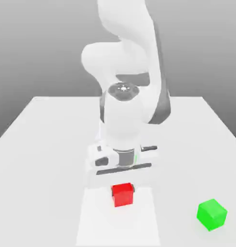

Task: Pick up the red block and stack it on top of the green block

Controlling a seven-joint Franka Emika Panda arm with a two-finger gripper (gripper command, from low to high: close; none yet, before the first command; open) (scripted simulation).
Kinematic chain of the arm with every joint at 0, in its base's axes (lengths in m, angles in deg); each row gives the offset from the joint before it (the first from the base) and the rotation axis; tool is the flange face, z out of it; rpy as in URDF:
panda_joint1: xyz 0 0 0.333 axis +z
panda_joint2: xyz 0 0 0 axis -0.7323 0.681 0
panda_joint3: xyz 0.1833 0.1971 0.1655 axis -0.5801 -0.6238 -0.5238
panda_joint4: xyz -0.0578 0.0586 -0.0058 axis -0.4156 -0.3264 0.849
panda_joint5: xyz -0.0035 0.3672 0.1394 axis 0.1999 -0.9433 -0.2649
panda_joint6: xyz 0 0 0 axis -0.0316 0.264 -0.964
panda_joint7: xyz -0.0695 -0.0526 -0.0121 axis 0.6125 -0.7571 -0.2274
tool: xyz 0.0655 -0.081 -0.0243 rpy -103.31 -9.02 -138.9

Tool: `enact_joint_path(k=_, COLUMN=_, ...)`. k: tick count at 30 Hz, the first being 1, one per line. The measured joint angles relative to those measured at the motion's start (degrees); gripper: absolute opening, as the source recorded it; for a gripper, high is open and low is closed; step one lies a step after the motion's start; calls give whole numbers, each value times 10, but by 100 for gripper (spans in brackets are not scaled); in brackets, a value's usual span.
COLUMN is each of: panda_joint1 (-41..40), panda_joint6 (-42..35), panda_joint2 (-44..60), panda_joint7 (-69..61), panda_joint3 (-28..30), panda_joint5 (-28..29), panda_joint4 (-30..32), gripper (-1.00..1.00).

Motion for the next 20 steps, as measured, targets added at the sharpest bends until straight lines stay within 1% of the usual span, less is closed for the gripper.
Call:
enact_joint_path(k=1, panda_joint1=2, panda_joint6=-16, panda_joint2=-12, panda_joint7=4, panda_joint3=-5, panda_joint5=1, panda_joint4=-3, gripper=-100)
enact_joint_path(k=3, panda_joint1=14, panda_joint6=-43, panda_joint2=-9, panda_joint7=29, panda_joint3=-31, panda_joint5=5, panda_joint4=-31, gripper=-100)
enact_joint_path(k=5, panda_joint1=64, panda_joint6=-69, panda_joint2=5, panda_joint7=61, panda_joint3=-57, panda_joint5=12, panda_joint4=-68, gripper=-100)
enact_joint_path(k=10, panda_joint1=149, panda_joint6=-128, panda_joint2=43, panda_joint7=142, panda_joint3=-102, panda_joint5=26, panda_joint4=-166, gripper=-100)
enact_joint_path(k=12, panda_joint1=166, panda_joint6=-126, panda_joint2=67, panda_joint7=166, panda_joint3=-110, panda_joint5=36, panda_joint4=-190, gripper=-100)
enact_joint_path(k=15, panda_joint1=180, panda_joint6=-82, panda_joint2=121, panda_joint7=190, panda_joint3=-98, panda_joint5=62, panda_joint4=-200, gripper=-100)
enact_joint_path(k=16, panda_joint1=186, panda_joint6=-65, panda_joint2=140, panda_joint7=196, panda_joint3=-91, panda_joint5=70, panda_joint4=-201, gripper=100)
enact_joint_path(k=20, panda_joint1=186, panda_joint6=-65, panda_joint2=140, panda_joint7=196, panda_joint3=-91, panda_joint5=70, panda_joint4=-201, gripper=100)
